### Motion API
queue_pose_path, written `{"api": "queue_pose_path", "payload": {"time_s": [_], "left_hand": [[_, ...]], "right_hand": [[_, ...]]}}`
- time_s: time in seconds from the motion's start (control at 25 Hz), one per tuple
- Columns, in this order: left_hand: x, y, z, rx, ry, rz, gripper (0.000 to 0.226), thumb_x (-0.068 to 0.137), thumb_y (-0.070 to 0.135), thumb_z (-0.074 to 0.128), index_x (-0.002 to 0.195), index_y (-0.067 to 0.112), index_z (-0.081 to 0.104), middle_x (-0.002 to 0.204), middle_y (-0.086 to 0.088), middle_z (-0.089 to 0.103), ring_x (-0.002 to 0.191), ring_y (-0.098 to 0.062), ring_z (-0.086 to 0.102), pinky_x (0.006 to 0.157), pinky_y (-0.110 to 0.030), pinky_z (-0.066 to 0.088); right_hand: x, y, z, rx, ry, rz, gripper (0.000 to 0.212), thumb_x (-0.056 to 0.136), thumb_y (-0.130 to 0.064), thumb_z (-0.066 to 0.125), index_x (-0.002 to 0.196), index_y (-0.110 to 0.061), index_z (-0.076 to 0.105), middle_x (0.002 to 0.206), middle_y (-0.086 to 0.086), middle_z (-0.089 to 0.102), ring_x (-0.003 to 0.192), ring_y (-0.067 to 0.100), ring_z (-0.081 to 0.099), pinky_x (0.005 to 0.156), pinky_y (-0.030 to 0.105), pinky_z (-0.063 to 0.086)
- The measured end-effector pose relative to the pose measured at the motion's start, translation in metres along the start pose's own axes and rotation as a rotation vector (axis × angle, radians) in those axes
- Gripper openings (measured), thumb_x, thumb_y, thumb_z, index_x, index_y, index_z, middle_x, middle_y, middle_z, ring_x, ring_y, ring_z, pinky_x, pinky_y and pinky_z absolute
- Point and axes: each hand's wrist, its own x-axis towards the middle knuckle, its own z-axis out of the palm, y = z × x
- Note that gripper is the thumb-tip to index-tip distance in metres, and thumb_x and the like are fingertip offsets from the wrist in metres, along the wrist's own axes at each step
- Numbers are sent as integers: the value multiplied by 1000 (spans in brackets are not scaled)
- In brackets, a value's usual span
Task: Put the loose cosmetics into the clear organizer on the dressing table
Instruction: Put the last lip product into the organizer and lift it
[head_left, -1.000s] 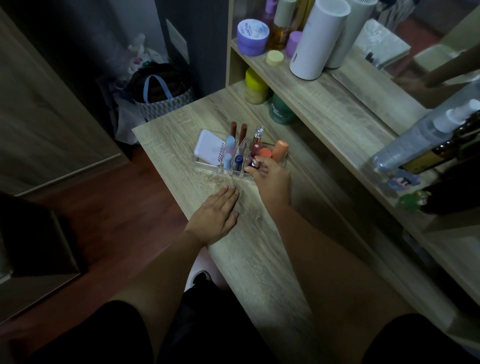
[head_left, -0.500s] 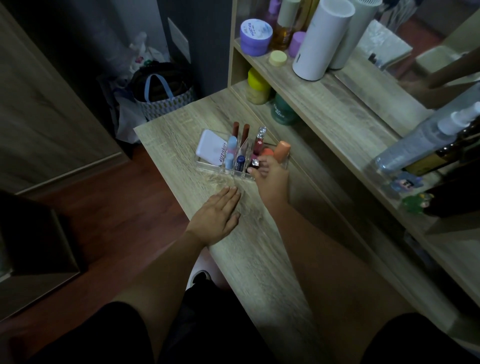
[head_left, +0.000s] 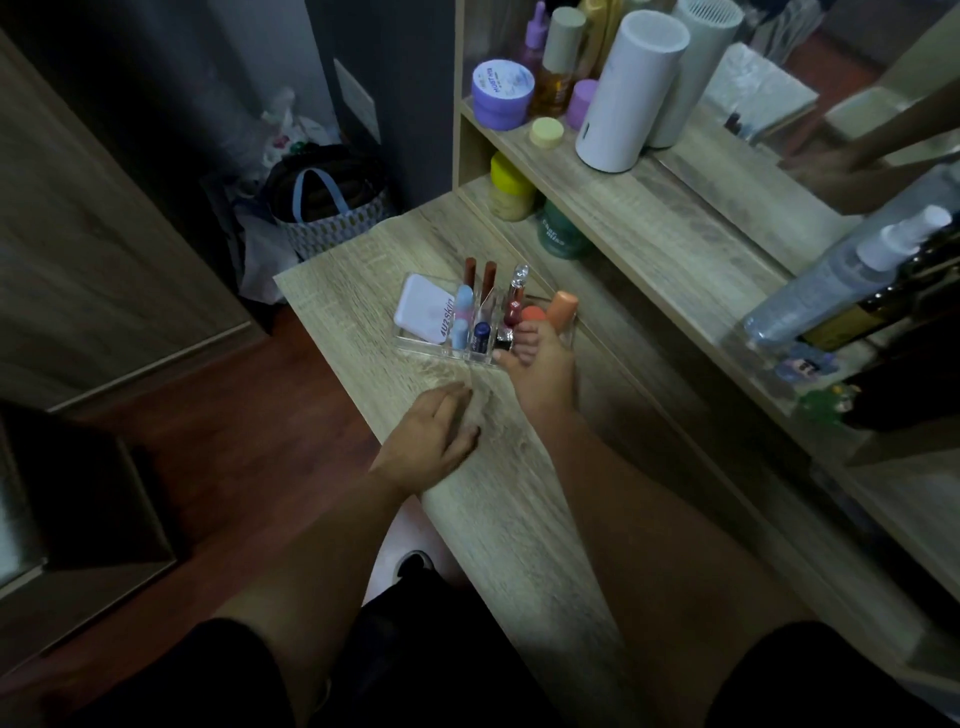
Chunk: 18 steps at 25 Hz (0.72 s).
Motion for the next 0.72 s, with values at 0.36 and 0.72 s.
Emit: {"api": "queue_pose_path", "payload": {"time_s": [0.36,0.72], "left_hand": [[47,-14,-61,-222,302,-489,43,83,6,53,125,-2,46,126,-27,52,115,-39,50,97,-41,40],[81,-41,-76,-510,46,-584,72,52,31,60,123,26,48,120,-2,61,108,-19,57,90,-35,45]], "right_hand": [[-12,5,-12,-393,207,72,77,65,-35,80,128,-10,43,129,10,50,123,26,46,105,37,35],[18,23,-6,-146,26,213,122,48,-17,92,144,-10,17,138,12,51,125,29,51,104,44,44]]}}
